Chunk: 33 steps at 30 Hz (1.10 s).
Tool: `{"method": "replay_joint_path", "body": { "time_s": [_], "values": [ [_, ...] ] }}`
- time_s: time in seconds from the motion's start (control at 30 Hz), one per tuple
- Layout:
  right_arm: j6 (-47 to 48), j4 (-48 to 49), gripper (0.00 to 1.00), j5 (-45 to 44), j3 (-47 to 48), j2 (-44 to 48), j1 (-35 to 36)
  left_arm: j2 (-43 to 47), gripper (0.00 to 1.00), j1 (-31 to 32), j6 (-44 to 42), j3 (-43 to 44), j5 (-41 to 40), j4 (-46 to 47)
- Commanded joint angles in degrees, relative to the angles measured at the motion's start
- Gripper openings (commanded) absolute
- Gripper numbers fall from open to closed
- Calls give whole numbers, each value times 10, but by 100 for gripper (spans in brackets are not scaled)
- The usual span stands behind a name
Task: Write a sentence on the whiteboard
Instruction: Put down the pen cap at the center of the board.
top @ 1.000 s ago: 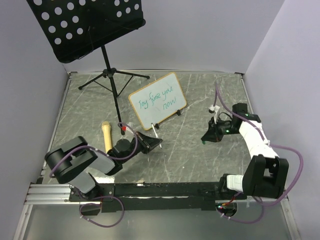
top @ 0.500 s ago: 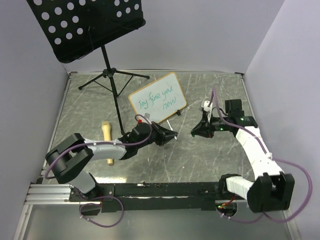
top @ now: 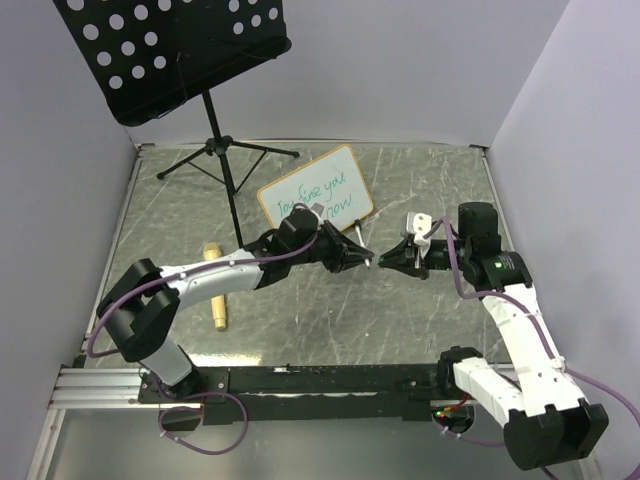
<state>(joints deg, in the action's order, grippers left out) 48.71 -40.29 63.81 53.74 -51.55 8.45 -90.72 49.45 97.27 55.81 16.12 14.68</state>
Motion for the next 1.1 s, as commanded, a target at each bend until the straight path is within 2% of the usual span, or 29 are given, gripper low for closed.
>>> {"method": "replay_joint_path", "body": {
  "time_s": [0.0,0.03,0.17,0.3,0.47,0.5,0.63,0.77,1.07],
  "values": [
    [5,20,0,-11,-10,10,-28,-13,1,6,-144,22,31,-134],
    [10,17,0,-10,-13,13,-38,-11,1,8,-189,-2,30,-144],
    [22,-11,0,1,-19,-7,-98,-18,1,30,-253,-84,57,-93],
    [16,-25,0,-8,-25,-86,-121,-68,1,76,-305,-52,-5,-179],
    [5,-80,0,-38,0,-229,-128,-59,1,113,-278,-44,-129,-184],
    [-15,-75,0,-45,1,-272,-128,-48,1,116,-273,-47,-142,-172],
    [-86,-13,0,-99,0,-340,-128,-29,1,129,-259,-79,-175,-132],
    [-180,45,0,-168,-7,-380,-128,-18,1,130,-262,-87,-186,-127],
    [-232,43,2,-224,40,-478,-129,-10,1,125,-251,-98,-185,-102]
  ]
}}
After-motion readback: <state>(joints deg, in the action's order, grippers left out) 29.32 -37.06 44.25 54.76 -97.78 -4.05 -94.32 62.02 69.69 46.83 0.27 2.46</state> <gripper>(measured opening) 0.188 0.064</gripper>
